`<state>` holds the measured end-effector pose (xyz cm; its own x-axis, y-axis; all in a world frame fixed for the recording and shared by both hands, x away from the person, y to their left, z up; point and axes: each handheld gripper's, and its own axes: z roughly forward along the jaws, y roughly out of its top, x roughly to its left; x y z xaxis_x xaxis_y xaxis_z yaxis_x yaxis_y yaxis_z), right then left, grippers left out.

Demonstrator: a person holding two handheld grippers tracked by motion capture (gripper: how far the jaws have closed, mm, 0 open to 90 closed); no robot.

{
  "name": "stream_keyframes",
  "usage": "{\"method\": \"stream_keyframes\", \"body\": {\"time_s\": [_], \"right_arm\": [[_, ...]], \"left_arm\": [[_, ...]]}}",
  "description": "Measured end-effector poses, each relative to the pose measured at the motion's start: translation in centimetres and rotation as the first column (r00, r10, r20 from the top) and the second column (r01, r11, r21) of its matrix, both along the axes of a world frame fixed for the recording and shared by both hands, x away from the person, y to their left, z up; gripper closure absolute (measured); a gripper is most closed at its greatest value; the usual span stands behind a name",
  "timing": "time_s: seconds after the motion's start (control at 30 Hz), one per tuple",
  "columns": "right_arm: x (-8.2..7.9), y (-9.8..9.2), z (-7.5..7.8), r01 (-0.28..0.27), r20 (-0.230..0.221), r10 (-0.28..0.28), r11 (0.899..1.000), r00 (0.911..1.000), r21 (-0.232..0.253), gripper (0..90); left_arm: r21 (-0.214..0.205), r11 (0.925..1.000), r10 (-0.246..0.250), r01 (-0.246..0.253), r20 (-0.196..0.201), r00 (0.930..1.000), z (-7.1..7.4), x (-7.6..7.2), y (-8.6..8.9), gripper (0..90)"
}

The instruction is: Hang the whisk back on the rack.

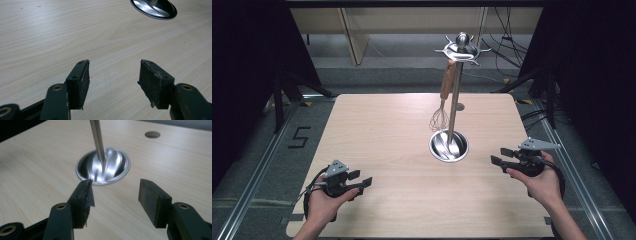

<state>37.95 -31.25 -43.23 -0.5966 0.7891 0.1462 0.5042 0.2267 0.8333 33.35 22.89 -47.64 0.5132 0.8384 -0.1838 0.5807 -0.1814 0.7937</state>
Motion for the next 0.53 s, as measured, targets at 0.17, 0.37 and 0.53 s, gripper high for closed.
{"method": "stream_keyframes", "body": {"time_s": [0.17,0.37,0.53], "right_arm": [[-0.2,-0.6,-1.2,0.016,-0.013,-0.017,0.999,0.9998,-0.035,44.6],[-0.6,-0.8,-2.1,0.042,-0.025,-0.042,0.999,0.9988,-0.030,44.2],[-0.9,-0.8,-2.5,0.041,-0.037,-0.043,0.998,0.9984,-0.048,44.0]], "left_arm": [[0.002,1.0000,0.002,-0.002,0.000,1.0000,0.1,0.0,0.0,39.9],[0.001,1.0000,-0.004,0.004,0.010,0.9999,0.2,-0.1,0.1,39.5],[-0.005,1.0000,-0.007,0.007,0.011,0.9999,0.3,-0.1,-0.1,39.1]]}}
